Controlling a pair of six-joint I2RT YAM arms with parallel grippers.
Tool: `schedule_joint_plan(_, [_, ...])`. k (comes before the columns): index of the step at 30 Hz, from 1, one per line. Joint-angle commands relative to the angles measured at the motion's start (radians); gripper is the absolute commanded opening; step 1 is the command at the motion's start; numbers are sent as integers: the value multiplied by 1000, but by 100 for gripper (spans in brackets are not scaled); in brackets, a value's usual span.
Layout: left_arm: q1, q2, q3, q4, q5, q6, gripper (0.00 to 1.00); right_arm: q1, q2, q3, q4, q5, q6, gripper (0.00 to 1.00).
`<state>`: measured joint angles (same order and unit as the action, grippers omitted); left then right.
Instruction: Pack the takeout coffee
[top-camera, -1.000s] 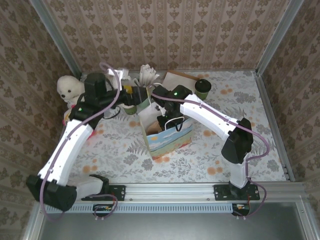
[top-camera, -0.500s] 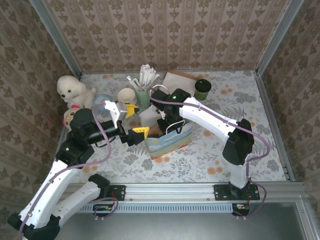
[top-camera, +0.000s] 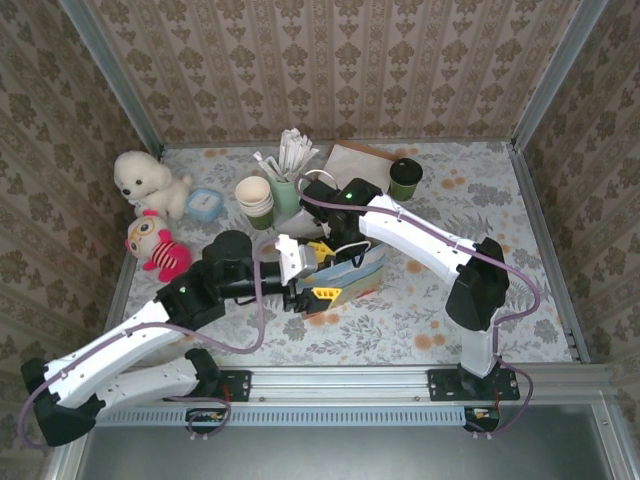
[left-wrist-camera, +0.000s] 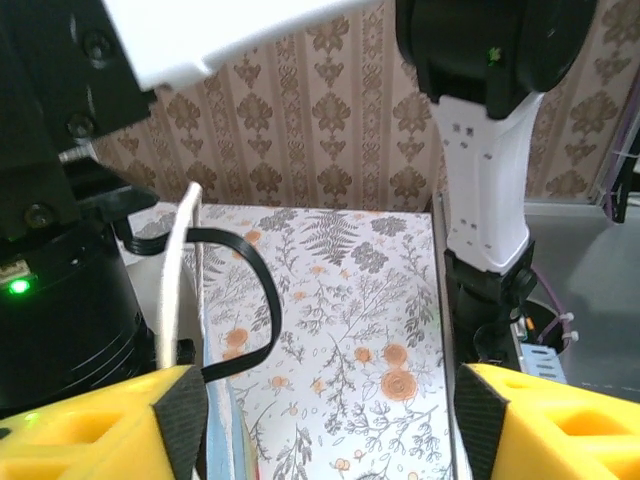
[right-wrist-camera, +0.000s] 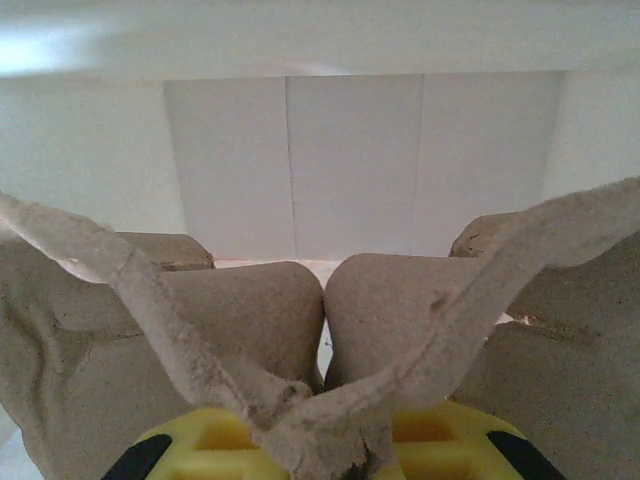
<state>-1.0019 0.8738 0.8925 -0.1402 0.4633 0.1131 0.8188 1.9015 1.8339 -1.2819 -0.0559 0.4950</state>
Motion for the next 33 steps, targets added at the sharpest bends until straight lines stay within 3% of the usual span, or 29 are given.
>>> schedule_joint_plan(1, [-6,12,42,43,-55,54,65,8,-31,-1,4,25,36,18])
schedule_joint_plan(6, [-7,37,49,56,-117,71,55,12,-19,13,15,10,35,18])
schedule_joint_plan(14, [17,-34,56,-39,-235,65,66,15,-6,50,9,-2,11,17])
schedule_joint_plan(19, [20,41,115,-80,-182,96,63,16,-7,48,21,3,16,17])
schedule_joint_plan(22, [19,73,137,-72,-99,98,49,15,4,54,19,4,20,18])
schedule_joint_plan(27, [20,71,140,-68,-6,96,16,18,17,66,6,-1,41,18])
schedule_joint_plan(33, [20,87,152,-134,110,127,5,19,64,94,-34,-21,49,18])
